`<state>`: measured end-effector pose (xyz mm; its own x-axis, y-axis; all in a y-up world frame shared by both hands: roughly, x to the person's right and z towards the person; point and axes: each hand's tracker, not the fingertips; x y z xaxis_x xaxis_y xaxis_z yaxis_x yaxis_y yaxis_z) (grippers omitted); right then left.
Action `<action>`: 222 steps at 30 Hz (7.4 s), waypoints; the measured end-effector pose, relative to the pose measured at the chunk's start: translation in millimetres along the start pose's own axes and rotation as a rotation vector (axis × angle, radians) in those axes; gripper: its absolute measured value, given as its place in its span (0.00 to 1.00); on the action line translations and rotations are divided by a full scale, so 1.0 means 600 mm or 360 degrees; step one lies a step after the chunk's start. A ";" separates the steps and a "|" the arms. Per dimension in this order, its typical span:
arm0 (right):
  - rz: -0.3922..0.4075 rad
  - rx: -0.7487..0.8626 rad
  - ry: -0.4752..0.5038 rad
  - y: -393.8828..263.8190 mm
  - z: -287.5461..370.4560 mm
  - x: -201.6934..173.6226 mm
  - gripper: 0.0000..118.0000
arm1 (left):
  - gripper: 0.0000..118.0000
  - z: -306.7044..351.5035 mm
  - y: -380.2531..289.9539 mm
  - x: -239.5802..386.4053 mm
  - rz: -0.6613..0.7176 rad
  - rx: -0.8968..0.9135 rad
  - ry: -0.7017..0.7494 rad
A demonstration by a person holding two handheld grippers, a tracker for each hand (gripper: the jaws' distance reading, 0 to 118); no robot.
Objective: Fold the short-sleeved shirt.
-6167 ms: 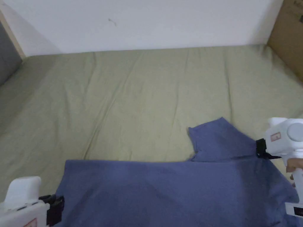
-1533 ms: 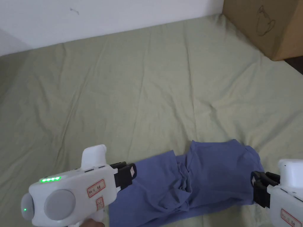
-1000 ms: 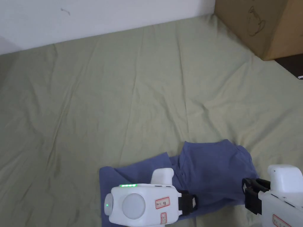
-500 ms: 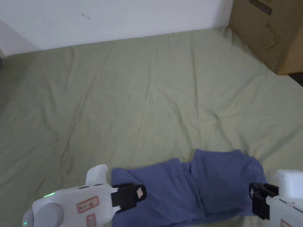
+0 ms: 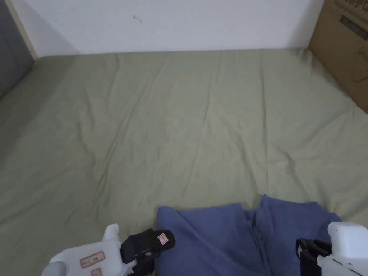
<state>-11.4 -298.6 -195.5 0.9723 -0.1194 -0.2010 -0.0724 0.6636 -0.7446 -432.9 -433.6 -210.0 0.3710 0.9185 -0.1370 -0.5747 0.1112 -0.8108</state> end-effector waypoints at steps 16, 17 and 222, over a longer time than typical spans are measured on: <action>0.0070 -0.0031 0.0021 0.016 -0.006 -0.034 0.00 | 0.07 0.096 0.056 0.020 -0.0242 -0.0054 0.0324; 0.0076 -0.0031 0.0029 0.016 -0.007 -0.037 0.00 | 0.07 0.122 0.065 0.013 -0.0216 -0.0007 0.0380; 0.0122 0.0991 -0.0125 0.153 0.137 -0.137 0.78 | 1.00 0.124 -0.172 0.485 -0.1717 0.1590 0.1180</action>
<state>-79.7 -167.4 -194.9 0.9846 -0.0160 -0.1742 -0.0222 0.9764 -0.2150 -319.7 -149.7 -123.7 0.9647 -0.0785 -0.2515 0.0597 0.9949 -0.0816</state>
